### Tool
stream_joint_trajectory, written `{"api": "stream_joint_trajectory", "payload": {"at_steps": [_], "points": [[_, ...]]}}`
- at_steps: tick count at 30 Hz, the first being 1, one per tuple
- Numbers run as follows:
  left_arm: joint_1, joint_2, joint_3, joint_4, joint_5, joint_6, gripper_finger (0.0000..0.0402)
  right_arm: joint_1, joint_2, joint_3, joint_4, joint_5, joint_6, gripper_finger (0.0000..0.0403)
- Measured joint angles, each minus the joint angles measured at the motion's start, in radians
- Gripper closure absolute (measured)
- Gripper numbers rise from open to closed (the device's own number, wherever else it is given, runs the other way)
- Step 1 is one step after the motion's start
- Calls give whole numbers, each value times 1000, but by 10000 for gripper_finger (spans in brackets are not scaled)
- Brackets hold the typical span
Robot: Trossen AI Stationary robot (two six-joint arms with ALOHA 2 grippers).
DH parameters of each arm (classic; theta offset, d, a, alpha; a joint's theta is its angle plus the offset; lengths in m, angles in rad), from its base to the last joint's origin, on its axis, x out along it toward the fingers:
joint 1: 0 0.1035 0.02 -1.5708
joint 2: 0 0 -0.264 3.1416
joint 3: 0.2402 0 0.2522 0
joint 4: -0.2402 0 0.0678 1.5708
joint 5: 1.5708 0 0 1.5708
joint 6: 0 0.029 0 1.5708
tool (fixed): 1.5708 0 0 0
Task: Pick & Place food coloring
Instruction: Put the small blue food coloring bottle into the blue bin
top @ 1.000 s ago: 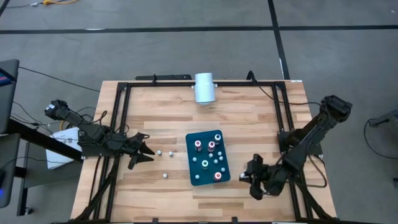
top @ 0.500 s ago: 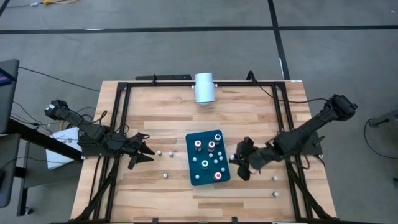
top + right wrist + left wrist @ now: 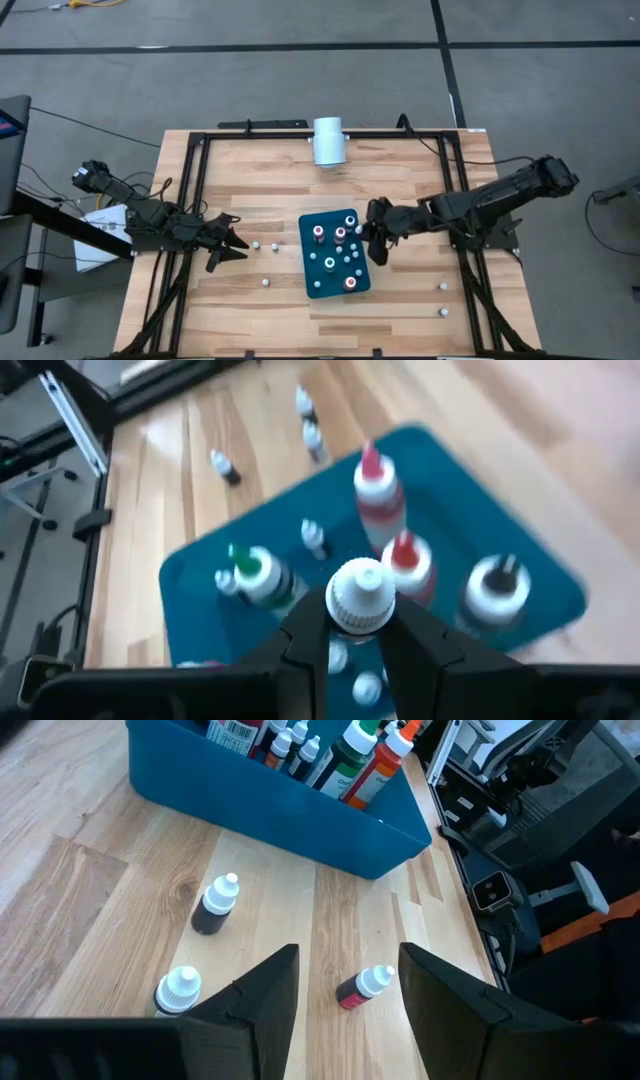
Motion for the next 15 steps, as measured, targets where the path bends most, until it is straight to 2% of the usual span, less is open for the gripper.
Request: {"api": "stream_joint_trajectory", "payload": {"at_steps": [7, 12, 15], "points": [[0, 0, 0, 0, 0, 0, 236, -87, 0, 77, -64, -14, -129, 337], [0, 0, 0, 0, 0, 0, 236, -174, 0, 118, -107, -128, -136, 337], [0, 0, 0, 0, 0, 0, 236, -203, 0, 133, -105, -156, -180, 337]]}}
